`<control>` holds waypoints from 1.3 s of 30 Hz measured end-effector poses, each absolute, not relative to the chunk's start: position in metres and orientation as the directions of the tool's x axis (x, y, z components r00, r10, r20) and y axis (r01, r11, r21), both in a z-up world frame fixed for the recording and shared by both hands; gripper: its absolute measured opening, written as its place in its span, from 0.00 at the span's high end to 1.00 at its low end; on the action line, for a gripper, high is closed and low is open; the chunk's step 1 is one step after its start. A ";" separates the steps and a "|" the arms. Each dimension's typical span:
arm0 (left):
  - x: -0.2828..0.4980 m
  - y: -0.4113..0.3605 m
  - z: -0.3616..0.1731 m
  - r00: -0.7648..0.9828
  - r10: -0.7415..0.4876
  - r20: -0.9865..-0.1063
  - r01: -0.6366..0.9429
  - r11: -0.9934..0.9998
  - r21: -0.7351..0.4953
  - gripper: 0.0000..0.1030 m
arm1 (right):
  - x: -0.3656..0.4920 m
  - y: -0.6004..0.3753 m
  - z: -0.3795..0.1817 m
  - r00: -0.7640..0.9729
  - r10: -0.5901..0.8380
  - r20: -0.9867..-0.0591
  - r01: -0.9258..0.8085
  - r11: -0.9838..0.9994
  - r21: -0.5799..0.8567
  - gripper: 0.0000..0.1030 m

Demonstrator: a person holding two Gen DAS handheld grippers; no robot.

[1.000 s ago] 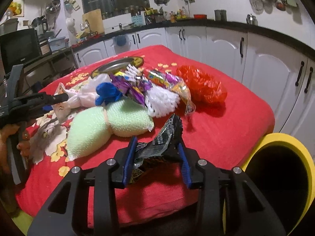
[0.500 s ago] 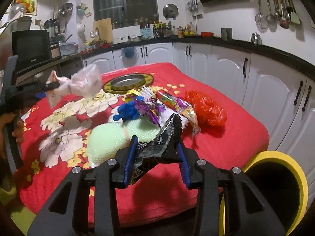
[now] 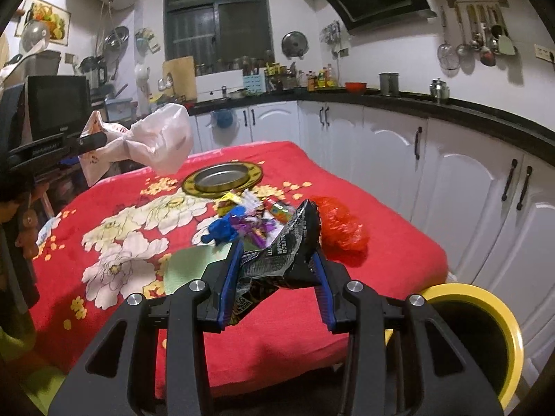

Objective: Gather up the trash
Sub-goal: 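Carry both items to the yellow bin and open both tools to drop them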

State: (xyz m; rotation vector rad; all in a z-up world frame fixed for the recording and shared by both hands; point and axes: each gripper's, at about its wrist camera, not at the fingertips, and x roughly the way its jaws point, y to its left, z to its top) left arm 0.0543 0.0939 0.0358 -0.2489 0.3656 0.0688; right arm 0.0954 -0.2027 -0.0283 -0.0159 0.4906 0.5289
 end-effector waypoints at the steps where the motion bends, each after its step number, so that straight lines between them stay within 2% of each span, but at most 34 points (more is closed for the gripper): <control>1: 0.055 0.090 0.036 0.932 0.016 -0.361 -0.103 0.969 -0.223 0.78 | 0.095 -0.206 -0.027 0.756 0.475 -0.451 -0.480 0.870 0.111 0.64; 18: 0.076 -0.004 0.023 0.909 -0.116 -0.401 0.075 0.990 -0.116 0.78 | 0.089 -0.289 -0.014 0.862 0.299 -0.409 -0.282 0.954 0.103 0.64; 39: 0.119 -0.116 -0.016 0.834 -0.200 -0.514 0.246 0.969 0.021 0.78 | 0.088 -0.370 -0.051 0.861 0.143 -0.488 -0.107 0.989 0.100 0.64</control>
